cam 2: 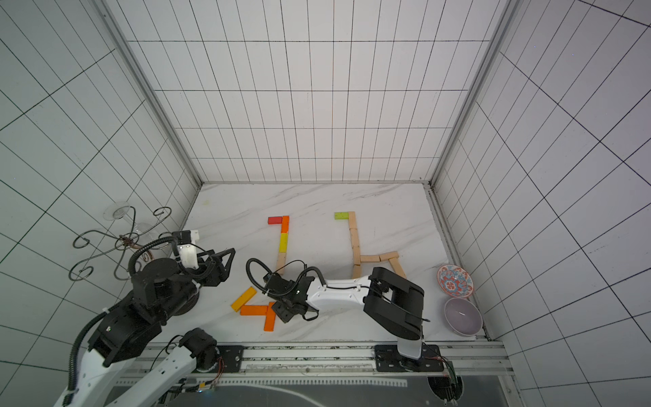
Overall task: Assemble a giraffe with building blocks
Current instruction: Pick up the building block from the center of the board, then assemble the building block at the center of the board.
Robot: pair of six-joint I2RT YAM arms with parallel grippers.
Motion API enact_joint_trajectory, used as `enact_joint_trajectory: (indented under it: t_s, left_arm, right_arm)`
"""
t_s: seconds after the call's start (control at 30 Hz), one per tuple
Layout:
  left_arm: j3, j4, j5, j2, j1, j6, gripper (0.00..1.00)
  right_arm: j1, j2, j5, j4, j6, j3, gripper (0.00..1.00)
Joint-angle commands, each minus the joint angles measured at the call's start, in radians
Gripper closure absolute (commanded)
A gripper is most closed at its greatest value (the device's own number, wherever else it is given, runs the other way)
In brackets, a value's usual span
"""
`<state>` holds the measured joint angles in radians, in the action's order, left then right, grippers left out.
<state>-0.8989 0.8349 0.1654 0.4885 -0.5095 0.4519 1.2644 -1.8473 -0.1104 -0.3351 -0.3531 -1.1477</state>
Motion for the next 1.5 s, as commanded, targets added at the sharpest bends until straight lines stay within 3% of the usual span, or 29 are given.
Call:
enact_joint_trajectory:
  t_s: [0.0, 0.17, 0.27, 0.43, 0.53, 0.73, 0.97, 1.07, 1.23, 1.47]
  left_arm:
    - [0.005, 0.009, 0.019, -0.016, 0.003, -0.005, 0.25]
    - [0.012, 0.011, 0.017, -0.024, 0.003, -0.003, 0.25]
    - [0.015, 0.010, 0.016, -0.027, 0.003, -0.002, 0.25]
    - [0.023, -0.003, 0.010, -0.018, 0.003, -0.007, 0.25]
    - [0.028, -0.015, 0.008, -0.008, 0.003, -0.005, 0.25]
    - [0.053, -0.067, -0.019, 0.029, 0.003, 0.005, 0.25]
    - [0.071, -0.182, -0.085, 0.144, 0.003, 0.005, 0.25]
    - [0.082, -0.238, -0.110, 0.200, 0.003, 0.007, 0.26]
    - [0.119, -0.325, -0.152, 0.264, 0.003, 0.036, 0.26]
    - [0.157, -0.339, -0.161, 0.289, 0.015, 0.030, 0.26]
  right_arm:
    - [0.013, -0.025, 0.001, 0.000, -0.029, -0.102, 0.37]
    - [0.016, -0.045, -0.005, -0.006, -0.037, -0.100, 0.38]
    - [0.015, -0.047, -0.030, -0.017, -0.040, -0.084, 0.43]
    - [0.013, -0.010, -0.069, -0.049, -0.023, -0.047, 0.66]
    - [0.010, 0.044, -0.090, -0.072, 0.021, -0.008, 0.72]
    - [-0.015, 0.199, -0.091, -0.078, 0.302, 0.112, 0.75]
    - [-0.139, 0.414, 0.002, -0.010, 0.709, 0.265, 0.78]
    - [-0.204, 0.450, 0.018, -0.008, 0.823, 0.281, 0.79]
    - [-0.329, 0.436, 0.095, -0.008, 0.940, 0.260, 0.80]
    - [-0.418, 0.277, 0.140, -0.026, 1.042, 0.159, 0.80]
